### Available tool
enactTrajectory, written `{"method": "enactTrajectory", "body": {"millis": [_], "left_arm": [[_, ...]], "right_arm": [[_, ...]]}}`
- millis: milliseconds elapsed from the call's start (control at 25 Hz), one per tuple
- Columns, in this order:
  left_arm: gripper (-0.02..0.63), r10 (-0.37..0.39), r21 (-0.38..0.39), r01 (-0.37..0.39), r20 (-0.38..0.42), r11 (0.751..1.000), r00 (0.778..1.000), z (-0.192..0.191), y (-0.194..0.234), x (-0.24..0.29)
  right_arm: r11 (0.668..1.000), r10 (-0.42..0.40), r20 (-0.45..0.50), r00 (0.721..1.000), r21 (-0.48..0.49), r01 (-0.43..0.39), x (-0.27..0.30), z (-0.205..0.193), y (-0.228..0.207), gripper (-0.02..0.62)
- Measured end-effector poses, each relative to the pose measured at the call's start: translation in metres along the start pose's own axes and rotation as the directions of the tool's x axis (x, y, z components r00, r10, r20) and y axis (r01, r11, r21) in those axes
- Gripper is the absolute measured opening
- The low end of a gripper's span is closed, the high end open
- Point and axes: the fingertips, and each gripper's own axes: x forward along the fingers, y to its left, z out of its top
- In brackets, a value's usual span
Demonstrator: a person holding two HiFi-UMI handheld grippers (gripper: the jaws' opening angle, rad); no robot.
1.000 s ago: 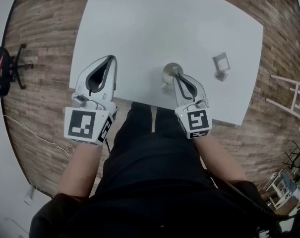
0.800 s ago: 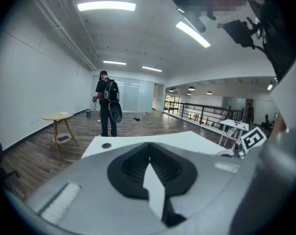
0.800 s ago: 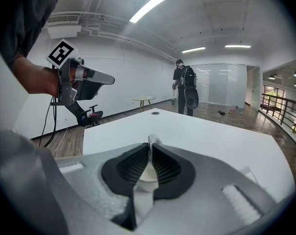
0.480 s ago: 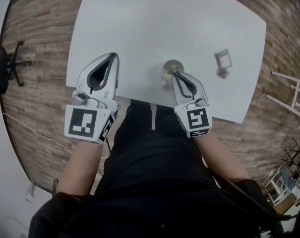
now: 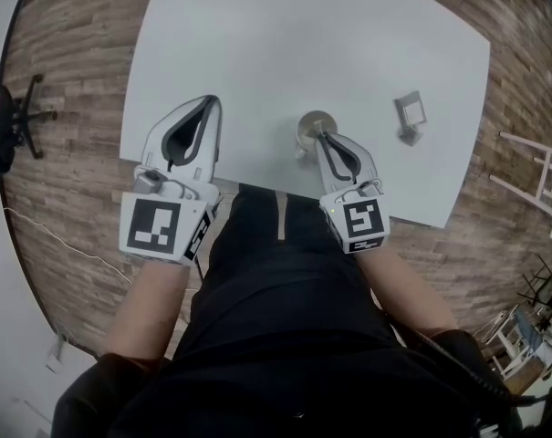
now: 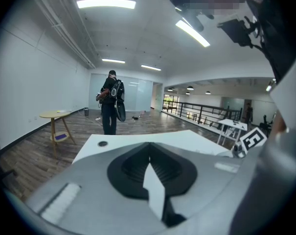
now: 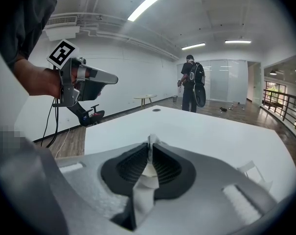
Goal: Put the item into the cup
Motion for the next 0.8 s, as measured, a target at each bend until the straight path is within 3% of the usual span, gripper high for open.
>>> {"method": "enactTrajectory", "body": {"millis": [120, 800], "left_arm": [[-0.005, 0.0, 0.001, 0.0, 0.0, 1.0, 1.0, 0.0, -0.001, 0.001], [-0.005, -0.019, 0.021, 0.018, 0.026, 1.0, 0.999, 0.011, -0.009, 0.001]], "right_arm": [[1.0, 0.005, 0.0, 1.0, 0.006, -0.005, 0.0, 0.0, 0.0, 0.074], [0.998, -0.054, 0.052, 0.997, -0.011, 0.055, -0.014, 0.013, -0.009, 0.074]]}}
